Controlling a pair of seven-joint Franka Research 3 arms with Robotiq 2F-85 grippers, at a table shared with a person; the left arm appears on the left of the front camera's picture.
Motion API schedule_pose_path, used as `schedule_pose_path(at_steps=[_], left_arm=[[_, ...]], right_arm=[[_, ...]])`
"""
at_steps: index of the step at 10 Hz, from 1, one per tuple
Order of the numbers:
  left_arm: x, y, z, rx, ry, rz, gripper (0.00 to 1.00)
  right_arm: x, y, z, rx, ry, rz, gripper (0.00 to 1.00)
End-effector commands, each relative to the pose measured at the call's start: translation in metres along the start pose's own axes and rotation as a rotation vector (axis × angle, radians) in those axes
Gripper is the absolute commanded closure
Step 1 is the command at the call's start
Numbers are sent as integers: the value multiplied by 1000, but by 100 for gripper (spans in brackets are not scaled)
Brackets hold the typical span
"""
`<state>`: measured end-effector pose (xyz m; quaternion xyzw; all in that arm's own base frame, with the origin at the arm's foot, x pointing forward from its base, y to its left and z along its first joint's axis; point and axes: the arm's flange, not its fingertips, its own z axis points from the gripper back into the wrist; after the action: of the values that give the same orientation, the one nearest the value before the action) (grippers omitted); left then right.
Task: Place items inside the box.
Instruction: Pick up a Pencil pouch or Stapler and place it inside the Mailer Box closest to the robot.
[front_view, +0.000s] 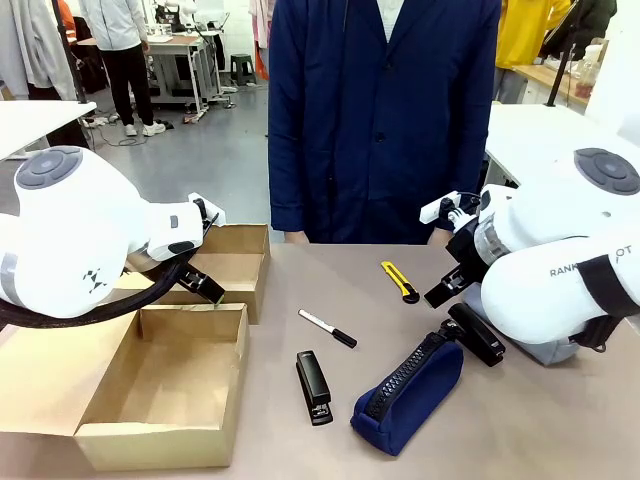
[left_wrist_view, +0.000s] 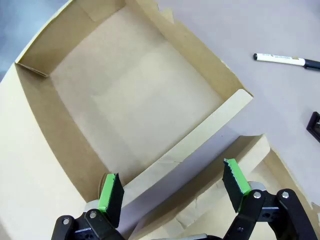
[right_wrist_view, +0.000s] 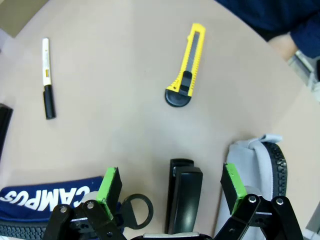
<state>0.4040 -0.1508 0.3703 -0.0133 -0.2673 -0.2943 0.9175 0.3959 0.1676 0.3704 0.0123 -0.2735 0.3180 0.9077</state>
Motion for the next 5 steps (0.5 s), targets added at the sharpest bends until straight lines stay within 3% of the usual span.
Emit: schedule_pose_path(at_steps=[1, 5], left_arm=[[0, 0, 0, 0, 0, 0, 0], [0, 0, 0, 0, 0, 0, 0]], right_arm=[[0, 0, 0, 0, -1, -1, 0], [0, 0, 0, 0, -1, -1, 0]])
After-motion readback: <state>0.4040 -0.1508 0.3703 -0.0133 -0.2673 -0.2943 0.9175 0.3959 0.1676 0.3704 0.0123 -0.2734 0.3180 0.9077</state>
